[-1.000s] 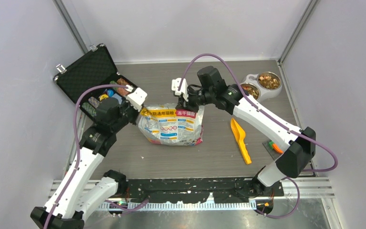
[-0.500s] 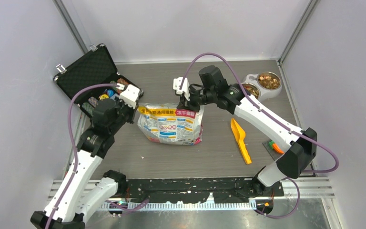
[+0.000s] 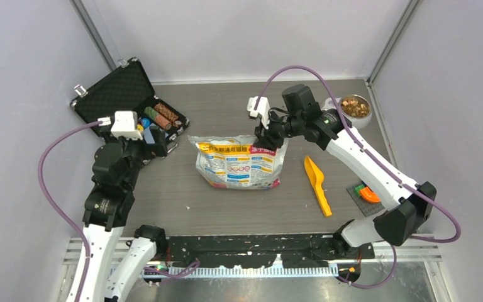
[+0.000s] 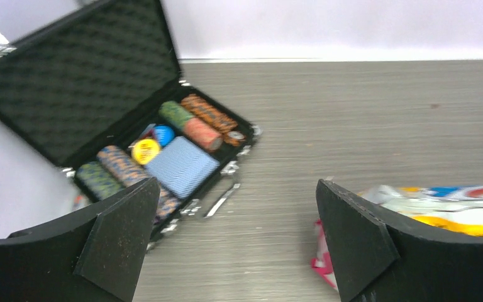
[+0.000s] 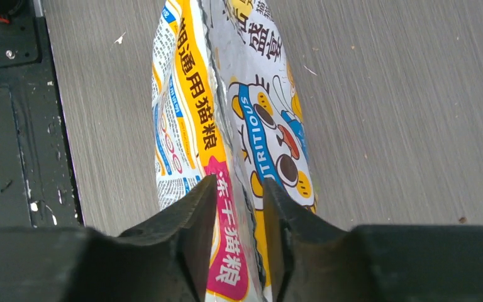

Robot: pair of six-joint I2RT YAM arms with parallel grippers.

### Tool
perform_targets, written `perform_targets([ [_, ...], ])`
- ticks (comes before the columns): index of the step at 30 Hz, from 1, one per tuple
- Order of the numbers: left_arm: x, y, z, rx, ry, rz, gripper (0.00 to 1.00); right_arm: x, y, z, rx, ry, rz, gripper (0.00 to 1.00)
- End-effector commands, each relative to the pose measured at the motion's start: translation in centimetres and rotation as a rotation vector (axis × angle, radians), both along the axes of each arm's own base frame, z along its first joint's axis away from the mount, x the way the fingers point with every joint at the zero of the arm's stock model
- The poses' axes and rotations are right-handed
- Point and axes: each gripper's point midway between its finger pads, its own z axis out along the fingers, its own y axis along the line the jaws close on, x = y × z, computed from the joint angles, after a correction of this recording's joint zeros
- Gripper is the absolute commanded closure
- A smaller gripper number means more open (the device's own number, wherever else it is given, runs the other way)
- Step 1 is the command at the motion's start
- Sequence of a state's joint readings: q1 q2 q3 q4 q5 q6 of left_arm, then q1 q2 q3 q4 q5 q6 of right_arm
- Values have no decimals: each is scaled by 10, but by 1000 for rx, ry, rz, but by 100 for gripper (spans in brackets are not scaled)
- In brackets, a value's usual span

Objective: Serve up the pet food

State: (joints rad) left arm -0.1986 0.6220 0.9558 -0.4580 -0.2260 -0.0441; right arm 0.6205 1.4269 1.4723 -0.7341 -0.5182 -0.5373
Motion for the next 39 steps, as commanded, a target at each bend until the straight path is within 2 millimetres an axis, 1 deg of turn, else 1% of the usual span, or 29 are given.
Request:
perform_targets([
  [1,-6,-47,23,-207,-87,-220,1,-23,8,36,115,-38,65,52],
  [3,-10,-59,23,-235,-97,-287,1,-25,8,42,138,-46,58,44],
  [4,-11,-63,24,-245,-100,-306,1,-24,8,48,159,-53,40,32],
  [5,-13,-65,23,-252,-99,-316,1,-20,6,51,164,-64,8,27],
  [6,-13,-65,23,-255,-99,-319,1,-18,6,57,189,-73,-16,21],
  [7,-13,-66,22,-253,-97,-321,1,-16,4,62,200,-87,-42,18],
  [8,-12,-65,20,-257,-92,-315,1,-14,4,70,231,-89,-72,11],
  [9,-12,-64,19,-264,-86,-306,1,-8,2,72,236,-100,-113,8],
  [10,-10,-64,17,-270,-74,-302,1,-6,1,81,264,-109,-141,1],
  [13,-8,-65,12,-292,-44,-291,1,9,-11,91,290,-148,-265,4],
  [14,-8,-63,12,-304,-41,-279,1,12,-15,101,332,-154,-314,4],
  [15,-8,-60,12,-337,-40,-246,1,25,-25,105,356,-175,-414,4],
  [16,-6,-52,14,-365,-45,-190,1,30,-38,113,414,-144,-511,5],
  [17,-6,-43,14,-392,-44,-128,1,41,-53,113,443,-143,-624,5],
  [18,-8,-32,10,-402,-22,-57,1,48,-73,119,515,-93,-737,5],
  [19,-10,-21,8,-408,-7,14,1,55,-88,114,538,-68,-813,5],
  [20,-12,-9,4,-413,13,89,1,62,-112,116,599,-29,-917,4],
  [21,-15,8,-1,-408,31,195,1,63,-125,108,631,18,-987,5],
  [22,-19,20,-3,-409,47,276,1,72,-157,103,645,5,-1110,5],
  [23,-22,29,-12,-401,81,344,1,71,-172,92,666,38,-1190,5],
  [24,-25,37,-15,-393,102,404,1,75,-202,86,671,14,-1308,5],
  [25,-28,44,-19,-392,123,457,1,72,-224,74,668,9,-1395,5],
  [26,-30,49,-25,-385,146,497,1,70,-245,69,656,-36,-1492,5],
  [27,-31,51,-31,-373,169,520,1,62,-260,60,630,-59,-1551,5],
  [28,-32,53,-36,-367,188,540,1,57,-278,56,606,-108,-1636,5],
  [30,-33,53,-47,-366,232,562,1,40,-300,49,557,-166,-1734,5],
  [32,-34,47,-58,-367,290,543,1,25,-313,46,513,-203,-1781,5],
  [34,-36,43,-67,-364,324,530,1,9,-321,43,451,-227,-1795,5],
  [39,-47,44,-69,-377,315,523,1,-12,-334,37,418,-257,-1848,5],
])
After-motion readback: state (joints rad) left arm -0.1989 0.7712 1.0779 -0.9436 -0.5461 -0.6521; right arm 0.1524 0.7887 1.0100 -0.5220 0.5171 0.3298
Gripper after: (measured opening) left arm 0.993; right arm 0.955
